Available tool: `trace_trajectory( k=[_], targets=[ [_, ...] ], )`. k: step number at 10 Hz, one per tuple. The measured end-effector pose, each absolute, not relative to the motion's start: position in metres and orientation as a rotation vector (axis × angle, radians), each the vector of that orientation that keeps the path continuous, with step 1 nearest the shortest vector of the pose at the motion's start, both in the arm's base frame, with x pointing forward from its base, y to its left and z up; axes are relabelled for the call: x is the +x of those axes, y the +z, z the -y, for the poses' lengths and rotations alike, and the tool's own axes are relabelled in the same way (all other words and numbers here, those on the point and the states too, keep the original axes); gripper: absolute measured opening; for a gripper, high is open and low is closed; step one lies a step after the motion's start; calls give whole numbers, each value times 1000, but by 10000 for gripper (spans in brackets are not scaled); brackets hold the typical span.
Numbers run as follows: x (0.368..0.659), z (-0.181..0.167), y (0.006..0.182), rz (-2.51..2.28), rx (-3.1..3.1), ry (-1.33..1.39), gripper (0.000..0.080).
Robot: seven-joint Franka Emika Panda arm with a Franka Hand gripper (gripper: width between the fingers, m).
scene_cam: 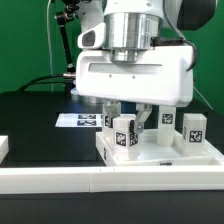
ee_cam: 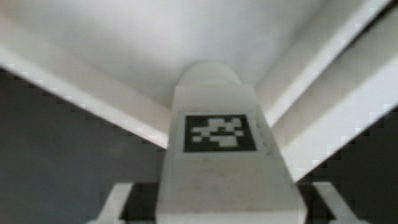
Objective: Assemble square table
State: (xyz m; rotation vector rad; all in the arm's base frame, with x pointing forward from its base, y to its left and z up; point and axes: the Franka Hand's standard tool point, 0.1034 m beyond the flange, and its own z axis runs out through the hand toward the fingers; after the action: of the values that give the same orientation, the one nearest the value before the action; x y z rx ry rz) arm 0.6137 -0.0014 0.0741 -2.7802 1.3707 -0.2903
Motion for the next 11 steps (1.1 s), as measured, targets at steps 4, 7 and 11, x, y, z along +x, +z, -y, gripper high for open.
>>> trace_trajectory(
  k=[4,7,11],
  targets=[
    [613,4,74,-1790,-2480,-289,290],
    [613,3,74,-2069,-2221,-268,291],
    [612,-5,75,-2420,-1779,-207,293]
  ],
)
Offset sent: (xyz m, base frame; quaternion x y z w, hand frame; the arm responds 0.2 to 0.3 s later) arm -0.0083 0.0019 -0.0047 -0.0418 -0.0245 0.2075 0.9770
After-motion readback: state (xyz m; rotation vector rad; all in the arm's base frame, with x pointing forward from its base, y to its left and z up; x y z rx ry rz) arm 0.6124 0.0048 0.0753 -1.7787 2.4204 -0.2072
